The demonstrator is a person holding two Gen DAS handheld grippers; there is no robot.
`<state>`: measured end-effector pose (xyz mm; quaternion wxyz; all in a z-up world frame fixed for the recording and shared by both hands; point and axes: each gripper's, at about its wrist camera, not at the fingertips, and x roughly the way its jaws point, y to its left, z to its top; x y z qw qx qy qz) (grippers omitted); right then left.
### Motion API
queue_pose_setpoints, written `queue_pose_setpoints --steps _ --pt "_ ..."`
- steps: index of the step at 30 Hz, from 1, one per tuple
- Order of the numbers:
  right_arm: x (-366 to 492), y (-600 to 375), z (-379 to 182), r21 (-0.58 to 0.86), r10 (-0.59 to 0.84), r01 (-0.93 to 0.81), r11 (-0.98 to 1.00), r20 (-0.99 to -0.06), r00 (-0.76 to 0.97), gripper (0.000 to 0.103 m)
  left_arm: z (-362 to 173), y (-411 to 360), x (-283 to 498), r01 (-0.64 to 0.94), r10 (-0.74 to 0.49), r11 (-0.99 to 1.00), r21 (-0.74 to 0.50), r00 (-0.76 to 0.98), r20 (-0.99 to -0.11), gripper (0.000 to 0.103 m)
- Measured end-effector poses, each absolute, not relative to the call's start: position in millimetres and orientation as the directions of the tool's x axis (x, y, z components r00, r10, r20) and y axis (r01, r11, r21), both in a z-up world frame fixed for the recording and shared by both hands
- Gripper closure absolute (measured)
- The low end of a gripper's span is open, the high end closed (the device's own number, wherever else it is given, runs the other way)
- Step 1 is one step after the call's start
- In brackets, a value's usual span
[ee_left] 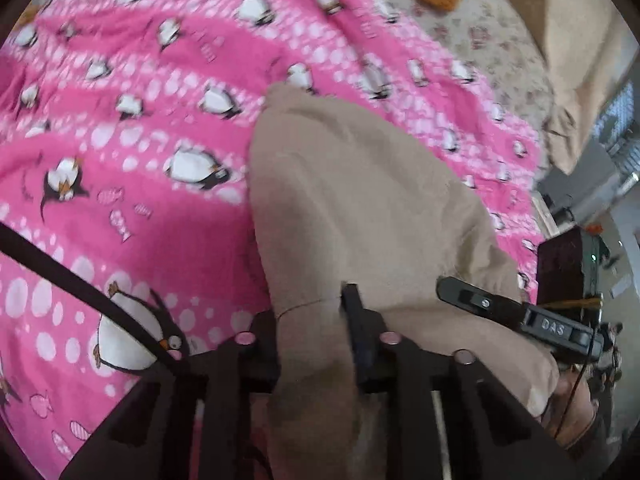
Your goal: Fold large clothes
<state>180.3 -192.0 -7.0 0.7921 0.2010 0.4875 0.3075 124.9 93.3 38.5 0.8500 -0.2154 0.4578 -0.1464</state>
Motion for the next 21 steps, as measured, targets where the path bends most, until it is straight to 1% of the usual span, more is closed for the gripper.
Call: queue_pose_setpoints --steps 3,4,6,9,10,11,12,13,15,16,17,19,21 --pt "162 -198 20 0.627 0.701 -0.314 0.713 -0.618 0.356 0.076 52 101 112 0.067 -0.546 0.788 -0.611 0.534 -0.646 0.103" --pt "155 -201 29 0.626 0.703 -0.322 0.71 -0.613 0.359 0.076 59 100 107 0.083 -0.564 0.776 -0.625 0.534 -0.629 0.103" --pt "141 -207 43 0.623 0.704 -0.329 0.71 -0.611 0.363 0.076 71 94 93 0.124 -0.575 0.779 -0.615 0.532 -0.622 0.103" --pt "131 -216 32 0.637 0.7 -0.291 0.714 -0.633 0.33 0.074 69 83 83 0.156 -0.557 0.812 -0.563 0.495 -0.667 0.1" --pt "130 -219 22 0.637 0.688 -0.262 0.725 -0.651 0.32 0.07 60 78 85 0.154 -0.545 0.825 -0.543 0.467 -0.696 0.097" --pt "129 -225 6 0.646 0.676 -0.207 0.735 -0.668 0.312 0.059 50 75 88 0.14 -0.519 0.845 -0.515 0.444 -0.73 0.094" --pt "128 -229 -5 0.662 0.676 -0.164 0.732 -0.673 0.301 0.053 43 73 89 0.126 -0.495 0.861 -0.493 0.435 -0.752 0.087" --pt "127 -233 -13 0.688 0.692 -0.134 0.713 -0.661 0.291 0.048 39 74 90 0.116 -0.488 0.864 -0.49 0.435 -0.757 0.084" --pt "121 -243 -10 0.726 0.717 -0.102 0.68 -0.628 0.303 0.048 43 81 86 0.095 -0.502 0.85 -0.519 0.449 -0.74 0.084" --pt "114 -248 -1 0.728 0.719 -0.114 0.676 -0.617 0.321 0.046 47 84 82 0.087 -0.498 0.849 -0.52 0.46 -0.735 0.084" --pt "103 -253 10 0.72 0.713 -0.137 0.681 -0.608 0.348 0.046 50 87 77 0.088 -0.491 0.852 -0.515 0.472 -0.732 0.084" --pt "82 -263 30 0.674 0.682 -0.187 0.715 -0.612 0.401 0.046 58 93 62 0.086 -0.467 0.864 -0.496 0.506 -0.726 0.084" --pt "51 -269 62 0.552 0.597 -0.26 0.792 -0.612 0.518 0.046 67 101 45 0.072 -0.433 0.873 -0.482 0.568 -0.7 0.084"
